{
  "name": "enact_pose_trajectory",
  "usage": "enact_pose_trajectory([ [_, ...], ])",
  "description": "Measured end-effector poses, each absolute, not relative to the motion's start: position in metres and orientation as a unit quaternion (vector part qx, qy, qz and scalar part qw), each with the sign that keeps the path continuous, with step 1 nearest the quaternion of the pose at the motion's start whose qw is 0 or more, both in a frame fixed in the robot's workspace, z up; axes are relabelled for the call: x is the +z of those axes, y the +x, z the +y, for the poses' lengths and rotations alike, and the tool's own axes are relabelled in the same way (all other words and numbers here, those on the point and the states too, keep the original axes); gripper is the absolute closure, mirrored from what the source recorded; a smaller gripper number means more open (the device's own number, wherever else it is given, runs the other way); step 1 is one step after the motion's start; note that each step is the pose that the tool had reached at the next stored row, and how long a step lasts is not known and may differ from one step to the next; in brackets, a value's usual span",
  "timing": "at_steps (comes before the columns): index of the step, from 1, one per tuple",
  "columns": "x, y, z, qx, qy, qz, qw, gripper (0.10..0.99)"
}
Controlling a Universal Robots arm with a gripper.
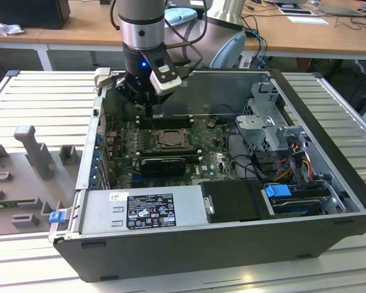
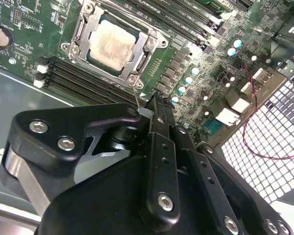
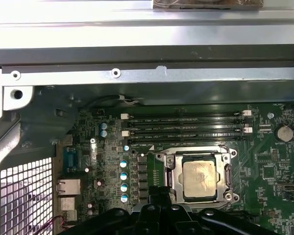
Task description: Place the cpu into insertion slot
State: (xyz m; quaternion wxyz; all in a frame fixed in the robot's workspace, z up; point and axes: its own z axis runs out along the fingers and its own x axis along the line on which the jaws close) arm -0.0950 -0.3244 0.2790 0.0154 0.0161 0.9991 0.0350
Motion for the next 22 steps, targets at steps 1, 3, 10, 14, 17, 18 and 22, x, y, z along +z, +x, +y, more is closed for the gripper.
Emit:
enact_pose_trajectory([
  [1, 0.279, -0.096, -0.324, 0.035, 0.016, 0.999, 0.015, 0.980],
  [3, 0.279, -0.096, -0.324, 0.035, 0.015, 0.999, 0.015, 0.980],
  [10, 0.279, -0.098, -0.324, 0.035, 0.013, 0.999, 0.015, 0.980],
  [14, 0.278, -0.102, -0.324, 0.036, 0.013, 0.999, 0.015, 0.980],
  [17, 0.276, -0.105, -0.324, 0.036, 0.005, 0.999, 0.015, 0.980],
  [18, 0.274, -0.105, -0.324, 0.036, 0.000, 0.999, 0.015, 0.980],
  [22, 0.271, -0.110, -0.318, 0.038, -0.010, 0.999, 0.015, 0.980],
])
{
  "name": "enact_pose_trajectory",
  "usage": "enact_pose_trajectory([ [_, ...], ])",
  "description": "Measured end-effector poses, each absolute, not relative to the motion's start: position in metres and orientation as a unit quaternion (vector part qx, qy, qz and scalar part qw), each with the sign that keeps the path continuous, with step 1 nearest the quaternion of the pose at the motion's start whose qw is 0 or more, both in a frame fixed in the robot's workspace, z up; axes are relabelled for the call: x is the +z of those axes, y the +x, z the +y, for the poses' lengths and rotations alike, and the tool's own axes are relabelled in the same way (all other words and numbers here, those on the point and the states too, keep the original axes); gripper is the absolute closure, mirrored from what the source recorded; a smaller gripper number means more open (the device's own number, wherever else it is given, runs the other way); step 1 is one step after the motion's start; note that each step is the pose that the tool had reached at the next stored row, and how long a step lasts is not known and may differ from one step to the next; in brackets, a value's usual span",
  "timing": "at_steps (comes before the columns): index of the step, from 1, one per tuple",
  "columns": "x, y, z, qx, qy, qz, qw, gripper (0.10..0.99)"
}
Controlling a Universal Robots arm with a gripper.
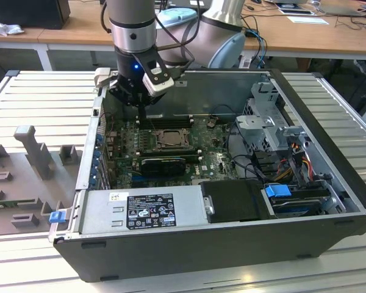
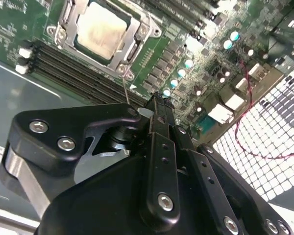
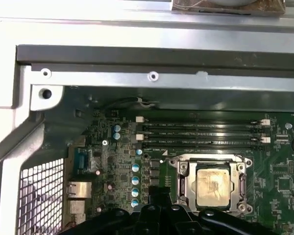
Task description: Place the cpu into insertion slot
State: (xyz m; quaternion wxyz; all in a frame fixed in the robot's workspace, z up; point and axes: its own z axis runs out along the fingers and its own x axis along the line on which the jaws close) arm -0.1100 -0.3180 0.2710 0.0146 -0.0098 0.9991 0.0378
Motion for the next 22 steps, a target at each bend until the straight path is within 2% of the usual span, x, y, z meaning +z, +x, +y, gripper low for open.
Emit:
enact_pose_trajectory([
  [10, 0.260, -0.116, -0.294, 0.038, -0.013, 0.999, 0.014, 0.980],
  [22, 0.258, -0.105, -0.294, 0.038, -0.014, 0.999, 0.014, 0.980],
])
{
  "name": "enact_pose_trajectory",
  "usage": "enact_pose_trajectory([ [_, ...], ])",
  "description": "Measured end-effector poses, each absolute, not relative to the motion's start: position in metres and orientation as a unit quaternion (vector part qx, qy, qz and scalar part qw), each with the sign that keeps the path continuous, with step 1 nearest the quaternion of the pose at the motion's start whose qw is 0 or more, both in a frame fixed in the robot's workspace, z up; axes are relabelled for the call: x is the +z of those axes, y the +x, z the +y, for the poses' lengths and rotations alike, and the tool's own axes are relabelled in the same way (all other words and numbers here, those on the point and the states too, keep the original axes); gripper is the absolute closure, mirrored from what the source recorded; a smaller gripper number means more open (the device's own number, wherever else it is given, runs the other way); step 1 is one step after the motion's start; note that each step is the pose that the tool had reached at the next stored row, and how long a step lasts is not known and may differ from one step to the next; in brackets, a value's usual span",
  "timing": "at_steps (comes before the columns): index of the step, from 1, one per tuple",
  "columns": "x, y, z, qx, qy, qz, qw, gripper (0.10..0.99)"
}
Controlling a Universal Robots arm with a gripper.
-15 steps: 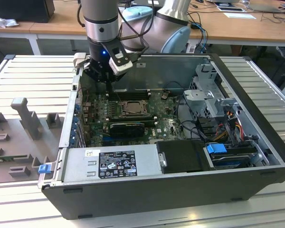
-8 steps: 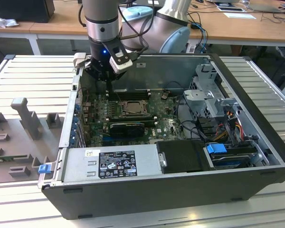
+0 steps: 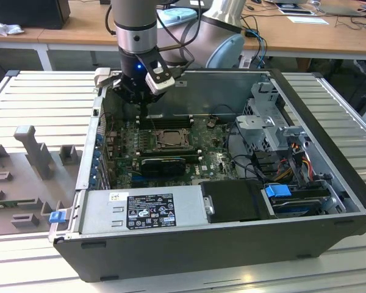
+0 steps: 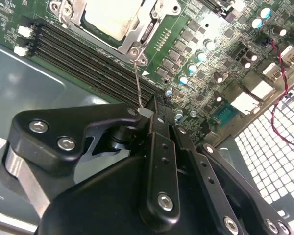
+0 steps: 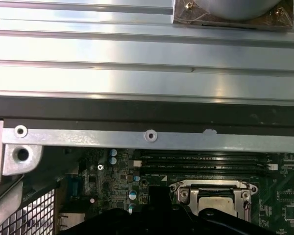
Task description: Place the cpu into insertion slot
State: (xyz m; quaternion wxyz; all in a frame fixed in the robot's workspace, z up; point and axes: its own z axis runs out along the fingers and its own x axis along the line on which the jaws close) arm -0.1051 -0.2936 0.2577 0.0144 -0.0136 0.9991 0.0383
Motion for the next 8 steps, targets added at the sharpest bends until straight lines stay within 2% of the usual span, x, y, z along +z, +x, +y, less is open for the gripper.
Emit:
enact_pose_trajectory([
  [8, 0.2575, -0.1021, -0.2935, 0.038, -0.014, 0.999, 0.014, 0.980],
])
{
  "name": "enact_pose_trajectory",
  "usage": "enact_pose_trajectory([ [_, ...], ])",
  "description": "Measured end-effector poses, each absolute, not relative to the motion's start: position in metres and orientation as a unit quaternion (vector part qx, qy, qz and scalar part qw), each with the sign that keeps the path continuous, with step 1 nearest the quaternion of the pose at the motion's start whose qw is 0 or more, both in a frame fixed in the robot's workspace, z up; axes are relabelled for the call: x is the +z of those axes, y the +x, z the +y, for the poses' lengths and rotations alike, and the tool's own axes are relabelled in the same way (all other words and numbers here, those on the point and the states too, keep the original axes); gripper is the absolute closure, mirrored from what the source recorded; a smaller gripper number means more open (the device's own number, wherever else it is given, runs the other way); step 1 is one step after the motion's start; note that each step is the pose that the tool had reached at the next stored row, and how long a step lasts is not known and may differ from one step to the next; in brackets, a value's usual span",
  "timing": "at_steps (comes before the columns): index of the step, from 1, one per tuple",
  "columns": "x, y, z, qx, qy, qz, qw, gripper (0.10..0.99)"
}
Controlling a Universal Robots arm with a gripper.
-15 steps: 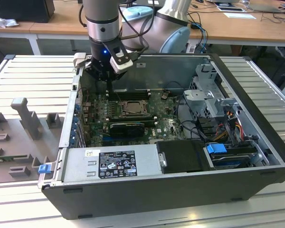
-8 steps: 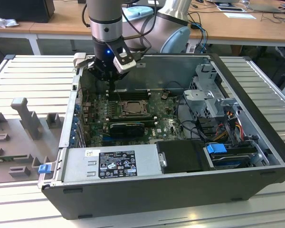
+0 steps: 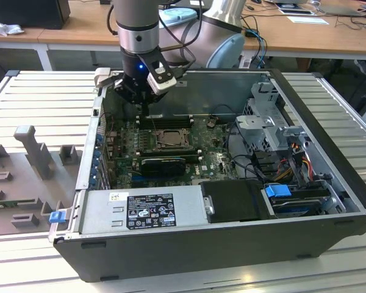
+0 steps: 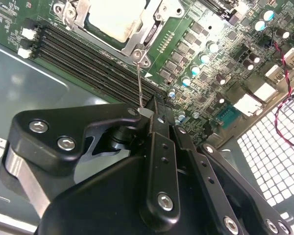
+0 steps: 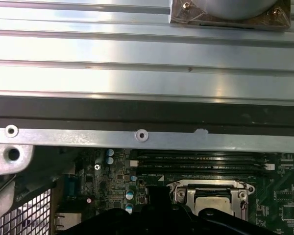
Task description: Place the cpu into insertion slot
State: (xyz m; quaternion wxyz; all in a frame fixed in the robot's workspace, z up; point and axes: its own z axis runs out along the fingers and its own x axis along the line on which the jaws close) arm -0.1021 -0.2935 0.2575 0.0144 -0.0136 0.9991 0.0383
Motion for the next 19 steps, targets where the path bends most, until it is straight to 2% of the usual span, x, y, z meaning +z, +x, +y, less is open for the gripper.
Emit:
enact_pose_trajectory([
  [19, 0.2573, -0.0976, -0.2935, 0.038, -0.014, 0.999, 0.014, 0.980],
])
